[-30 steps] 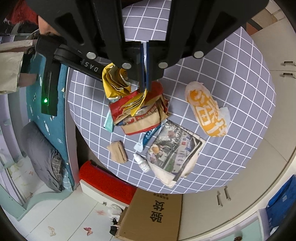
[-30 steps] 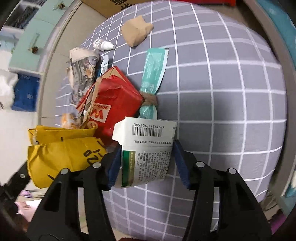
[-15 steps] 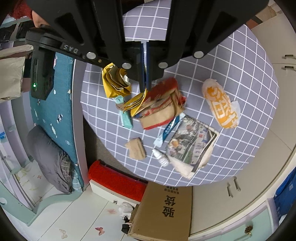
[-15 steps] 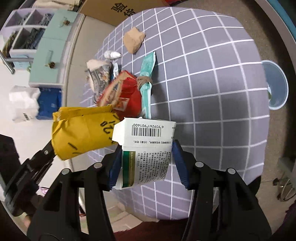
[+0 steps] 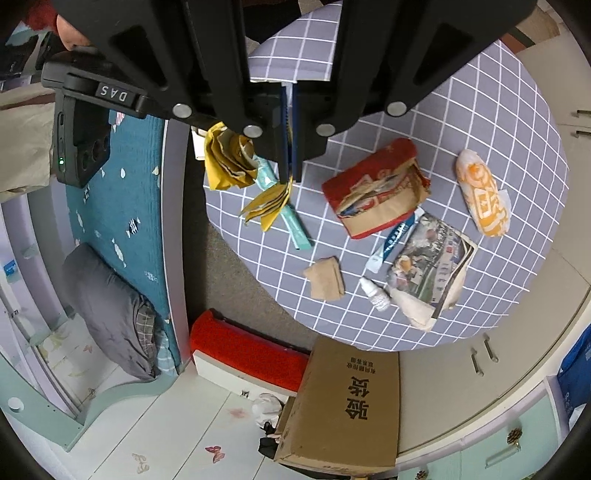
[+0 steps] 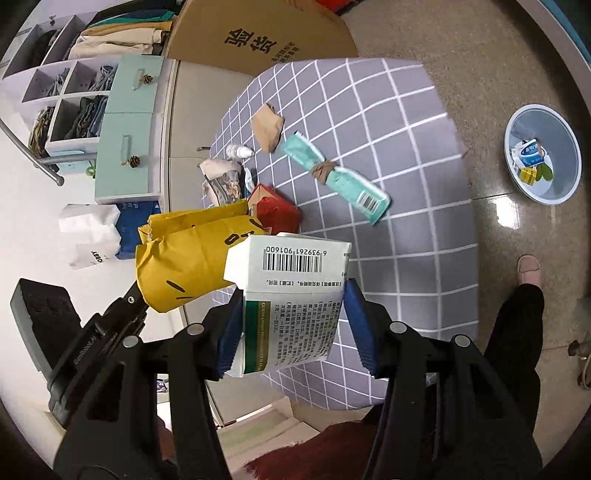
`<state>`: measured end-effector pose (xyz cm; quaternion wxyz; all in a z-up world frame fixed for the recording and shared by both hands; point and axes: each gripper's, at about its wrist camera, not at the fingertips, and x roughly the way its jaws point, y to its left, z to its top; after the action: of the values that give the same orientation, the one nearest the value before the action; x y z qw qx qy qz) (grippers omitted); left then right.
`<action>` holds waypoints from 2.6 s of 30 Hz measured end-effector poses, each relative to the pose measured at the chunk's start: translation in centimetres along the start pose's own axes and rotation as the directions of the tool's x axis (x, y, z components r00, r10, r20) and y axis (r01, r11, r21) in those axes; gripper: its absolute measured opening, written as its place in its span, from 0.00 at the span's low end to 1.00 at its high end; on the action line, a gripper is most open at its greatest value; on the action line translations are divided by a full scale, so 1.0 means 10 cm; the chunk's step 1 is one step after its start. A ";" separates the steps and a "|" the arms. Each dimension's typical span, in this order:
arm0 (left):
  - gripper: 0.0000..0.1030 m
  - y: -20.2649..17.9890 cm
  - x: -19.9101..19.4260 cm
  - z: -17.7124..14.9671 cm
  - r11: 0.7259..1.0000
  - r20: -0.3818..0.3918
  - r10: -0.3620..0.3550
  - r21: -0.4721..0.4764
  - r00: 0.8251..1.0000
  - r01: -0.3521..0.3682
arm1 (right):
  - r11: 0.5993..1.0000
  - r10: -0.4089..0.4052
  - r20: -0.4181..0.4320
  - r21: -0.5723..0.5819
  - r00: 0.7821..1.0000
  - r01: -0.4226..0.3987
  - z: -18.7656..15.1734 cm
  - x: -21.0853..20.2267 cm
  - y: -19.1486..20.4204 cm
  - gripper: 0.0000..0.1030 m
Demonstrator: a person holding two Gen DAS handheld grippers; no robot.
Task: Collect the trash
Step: 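Lift the yellow bag and white box and carry both toward the wastebasket, then open the right gripper over the wastebasket while the left opens to drop the yellow bag, then move both tools back over the table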
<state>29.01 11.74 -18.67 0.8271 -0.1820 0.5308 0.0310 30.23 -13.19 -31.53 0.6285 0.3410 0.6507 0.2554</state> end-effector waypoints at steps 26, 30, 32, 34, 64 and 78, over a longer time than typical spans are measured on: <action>0.01 -2.16 1.31 0.06 0.975 -0.178 -0.076 0.194 0.981 0.111 | 0.953 -0.303 0.310 0.112 0.901 0.281 0.89 -1.64 -1.45 0.63; 0.01 -2.43 1.53 0.04 0.965 -0.215 -0.064 0.235 0.975 0.115 | 0.939 -0.339 0.307 0.166 0.889 0.301 1.03 -1.71 -1.70 0.66; 0.01 -2.55 1.62 0.02 0.960 -0.229 -0.058 0.254 0.972 0.117 | 0.938 -0.340 0.300 0.184 0.891 0.295 1.05 -1.79 -1.83 0.66; 0.01 -2.66 1.69 0.00 0.955 -0.243 -0.051 0.271 0.969 0.119 | 0.935 -0.348 0.304 0.187 0.887 0.303 1.03 -1.85 -1.88 0.67; 0.65 -3.53 1.89 -0.29 0.894 -0.276 -0.029 0.422 0.961 0.148 | 0.880 -0.462 0.488 0.147 0.740 0.452 0.61 -2.61 -1.92 0.72; 0.70 -2.55 1.07 -0.09 0.954 -0.115 0.019 0.299 0.993 0.016 | 0.883 -0.369 0.434 -0.113 0.822 0.456 0.64 -1.94 -1.06 0.72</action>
<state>39.08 -13.82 -21.71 0.8126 -0.0559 0.5771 -0.0598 34.81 -35.41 -27.56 0.8209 0.1676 0.5357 0.1051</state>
